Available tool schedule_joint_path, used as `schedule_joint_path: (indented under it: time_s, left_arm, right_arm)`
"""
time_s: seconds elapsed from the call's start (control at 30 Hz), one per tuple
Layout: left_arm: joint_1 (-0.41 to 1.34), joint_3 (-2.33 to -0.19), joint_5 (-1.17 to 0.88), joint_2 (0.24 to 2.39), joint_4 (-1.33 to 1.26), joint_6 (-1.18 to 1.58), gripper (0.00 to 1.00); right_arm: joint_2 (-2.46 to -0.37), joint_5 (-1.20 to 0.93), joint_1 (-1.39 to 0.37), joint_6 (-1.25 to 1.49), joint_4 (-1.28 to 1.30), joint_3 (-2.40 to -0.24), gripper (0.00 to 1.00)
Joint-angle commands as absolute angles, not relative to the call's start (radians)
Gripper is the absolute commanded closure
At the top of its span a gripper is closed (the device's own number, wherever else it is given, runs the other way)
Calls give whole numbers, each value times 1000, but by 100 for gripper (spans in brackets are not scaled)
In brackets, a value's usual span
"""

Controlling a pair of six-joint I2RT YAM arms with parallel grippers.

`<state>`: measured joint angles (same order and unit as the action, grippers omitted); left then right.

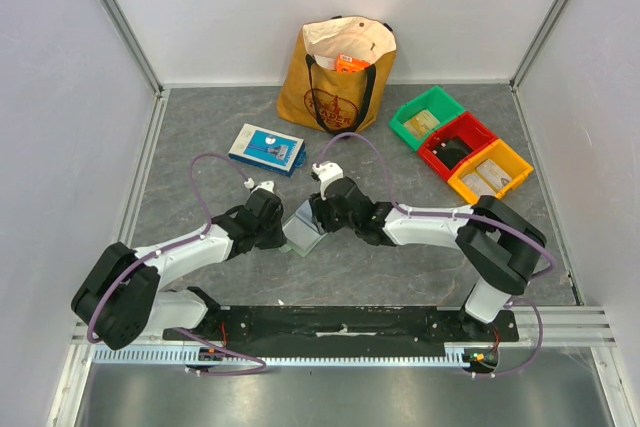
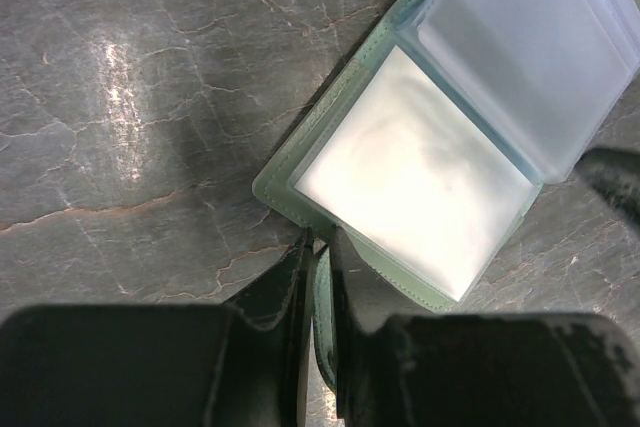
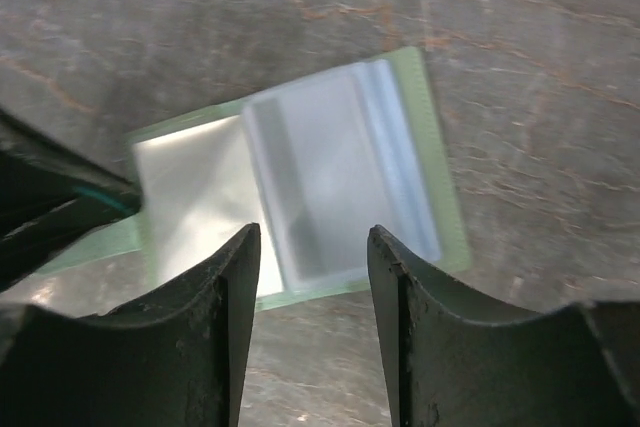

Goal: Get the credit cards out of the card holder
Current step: Remove the credit card from the card holder.

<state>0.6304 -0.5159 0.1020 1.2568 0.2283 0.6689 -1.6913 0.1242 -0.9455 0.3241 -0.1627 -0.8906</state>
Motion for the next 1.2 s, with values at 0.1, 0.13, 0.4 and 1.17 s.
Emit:
schedule_joint_path:
  time_s: [0.1, 0.13, 0.4, 1.17]
  left_arm:
    - [637, -499, 100, 1244, 210, 696, 83]
    - [638, -497, 100, 1246, 210, 696, 83]
    - [637, -497, 95, 1249, 204, 696, 83]
    - [649, -499, 91, 1253, 198, 707, 84]
  right_arm:
    - [-1729, 259, -933, 288, -124, -934, 38]
    - [-1738, 256, -933, 284, -129, -937, 37]
    - [-1772, 189, -934, 288, -132, -922, 37]
    - [-1763, 97, -969, 311, -143, -908, 89]
